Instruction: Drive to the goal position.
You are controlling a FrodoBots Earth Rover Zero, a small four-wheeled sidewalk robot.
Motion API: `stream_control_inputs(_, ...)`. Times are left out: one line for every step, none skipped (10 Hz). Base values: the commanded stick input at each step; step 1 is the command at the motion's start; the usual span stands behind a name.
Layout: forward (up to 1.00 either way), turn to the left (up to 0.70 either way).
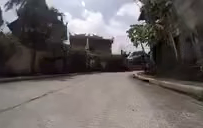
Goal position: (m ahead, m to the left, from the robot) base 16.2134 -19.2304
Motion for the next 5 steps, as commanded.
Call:
stream_control_inputs(0.5, 0.01)
stream_control_inputs(0.5, 0.01)
stream_control_inputs(0.5, 0.01)
stream_control_inputs(0.5, 0.01)
stream_control_inputs(0.5, 0.01)
